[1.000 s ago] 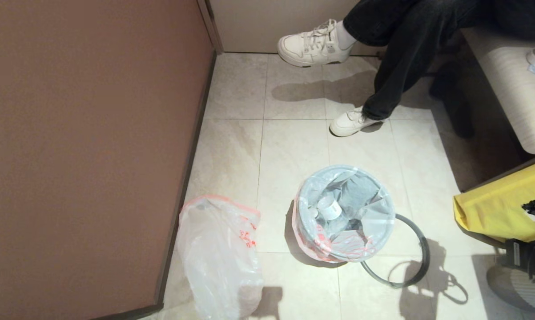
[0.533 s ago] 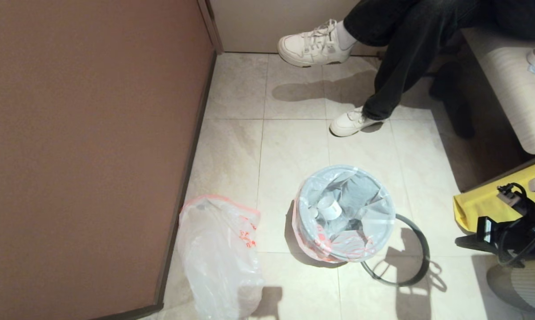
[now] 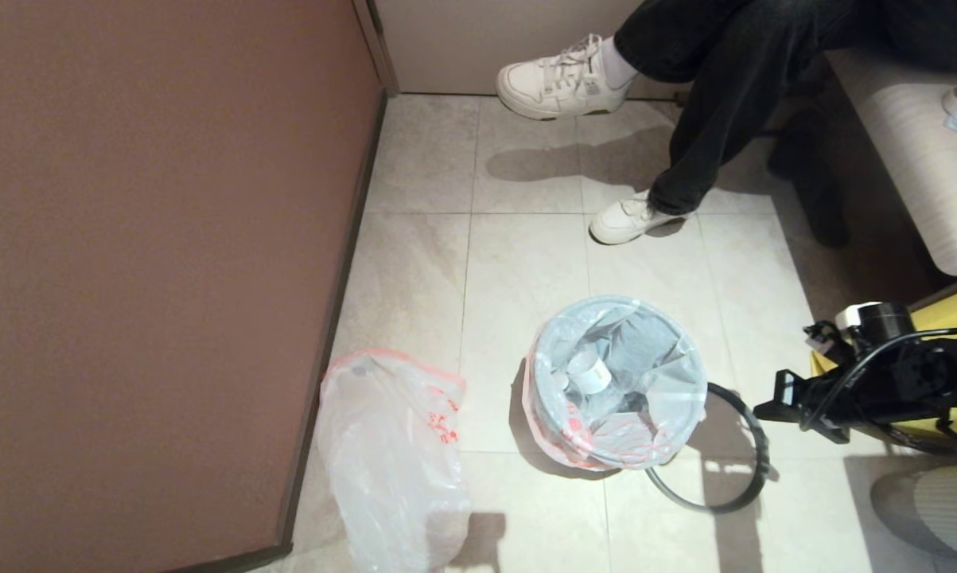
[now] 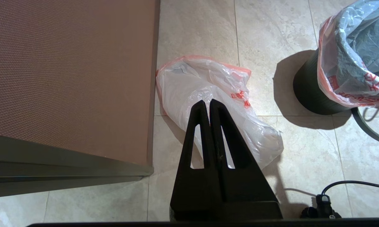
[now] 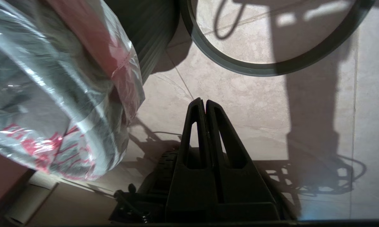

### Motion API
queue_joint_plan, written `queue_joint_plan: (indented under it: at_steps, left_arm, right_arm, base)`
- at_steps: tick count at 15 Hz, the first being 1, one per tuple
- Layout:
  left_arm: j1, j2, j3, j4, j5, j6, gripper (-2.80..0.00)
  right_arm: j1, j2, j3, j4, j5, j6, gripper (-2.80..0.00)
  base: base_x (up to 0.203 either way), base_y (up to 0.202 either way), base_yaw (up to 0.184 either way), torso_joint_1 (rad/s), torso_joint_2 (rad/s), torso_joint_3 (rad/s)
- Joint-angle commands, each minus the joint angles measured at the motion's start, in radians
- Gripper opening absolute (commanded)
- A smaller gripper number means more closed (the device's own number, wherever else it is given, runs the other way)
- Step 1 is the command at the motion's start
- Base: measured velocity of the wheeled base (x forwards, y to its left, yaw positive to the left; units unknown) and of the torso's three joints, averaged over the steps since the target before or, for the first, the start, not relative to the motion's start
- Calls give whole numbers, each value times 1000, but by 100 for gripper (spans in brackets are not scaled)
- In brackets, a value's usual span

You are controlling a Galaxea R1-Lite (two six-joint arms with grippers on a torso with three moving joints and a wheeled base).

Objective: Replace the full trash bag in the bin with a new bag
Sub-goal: Place the trash bag on the floor

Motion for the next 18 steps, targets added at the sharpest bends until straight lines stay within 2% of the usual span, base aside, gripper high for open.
queue_joint_plan:
  at_steps: [1,3,4,7,12,14,18]
  left_arm:
    - [0,1,0,0,1,0,-280]
    - [0,1,0,0,0,0,-280]
    - [0,1,0,0,1,0,-280]
    - [0,1,0,0,1,0,-280]
    - [0,1,0,0,0,0,-280]
    - [0,1,0,0,0,0,-280]
    - [0,1,0,0,0,0,-280]
  right_arm:
    - [55,107,-20,-39,-42,-4,-280]
    - [85,142,-33,-79,-75,-9,-280]
    - [94,145,-36,-82,-84,-10,0]
    - [104,118,-35,-104,-80,2,0]
    - [149,107,-29,-174,-80,101,0]
    - [175,107,-28,-174,-83,106,0]
    - [150,71,-14,-176,-73,138,0]
  base:
    - [0,0,0,0,0,0]
    - [0,0,0,0,0,0]
    - [0,0,0,0,0,0]
    - [0,0,0,0,0,0]
    - [0,0,0,0,0,0]
    - [0,0,0,0,0,0]
    - [0,0,0,0,0,0]
